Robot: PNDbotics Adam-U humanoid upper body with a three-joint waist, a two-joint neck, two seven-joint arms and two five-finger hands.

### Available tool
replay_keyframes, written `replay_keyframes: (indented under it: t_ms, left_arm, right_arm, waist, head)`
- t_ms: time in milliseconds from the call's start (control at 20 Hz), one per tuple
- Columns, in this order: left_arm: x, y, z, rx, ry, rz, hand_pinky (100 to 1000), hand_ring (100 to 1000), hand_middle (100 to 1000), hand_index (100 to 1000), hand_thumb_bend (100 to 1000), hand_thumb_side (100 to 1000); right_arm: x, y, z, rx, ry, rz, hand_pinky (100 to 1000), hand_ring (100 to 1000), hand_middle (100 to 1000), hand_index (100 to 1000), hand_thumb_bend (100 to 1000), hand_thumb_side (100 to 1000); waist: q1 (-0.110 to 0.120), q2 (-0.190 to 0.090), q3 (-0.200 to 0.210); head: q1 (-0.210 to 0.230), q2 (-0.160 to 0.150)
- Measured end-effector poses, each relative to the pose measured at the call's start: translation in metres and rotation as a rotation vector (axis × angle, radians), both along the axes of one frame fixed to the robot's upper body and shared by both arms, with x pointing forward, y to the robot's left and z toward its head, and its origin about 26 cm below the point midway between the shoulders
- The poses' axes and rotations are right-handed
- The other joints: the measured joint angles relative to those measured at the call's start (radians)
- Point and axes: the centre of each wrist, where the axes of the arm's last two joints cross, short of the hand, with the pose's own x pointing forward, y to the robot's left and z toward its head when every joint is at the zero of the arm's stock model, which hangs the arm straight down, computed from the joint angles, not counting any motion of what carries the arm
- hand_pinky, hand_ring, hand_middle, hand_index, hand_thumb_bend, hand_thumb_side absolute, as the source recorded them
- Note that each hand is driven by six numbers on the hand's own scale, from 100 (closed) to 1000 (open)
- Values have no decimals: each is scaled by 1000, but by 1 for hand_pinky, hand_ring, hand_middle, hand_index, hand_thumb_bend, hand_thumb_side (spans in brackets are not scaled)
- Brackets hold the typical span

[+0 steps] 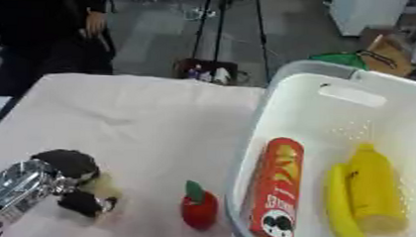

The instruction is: Pick up objects on the table and place them in the box.

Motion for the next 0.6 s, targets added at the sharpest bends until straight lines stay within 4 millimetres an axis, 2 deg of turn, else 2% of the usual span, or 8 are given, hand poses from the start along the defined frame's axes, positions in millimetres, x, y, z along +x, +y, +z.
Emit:
replay_keyframes:
  t_ms: [450,600]
  left_arm:
    - [1,1,21,52,-50,-20,557,554,527,589,323,914]
    - [2,0,34,75,-89,-29,562,554,528,589,322,919]
  right_arm:
    - [-1,-1,-1,0,5,-3,679,563,438,626,100,581]
    - [-1,-1,-2,0,6,-3,679,563,438,626,100,581]
  waist:
    - [4,-1,0]
    - [8,-4,1]
  head:
    - [0,0]
    - [0,1]
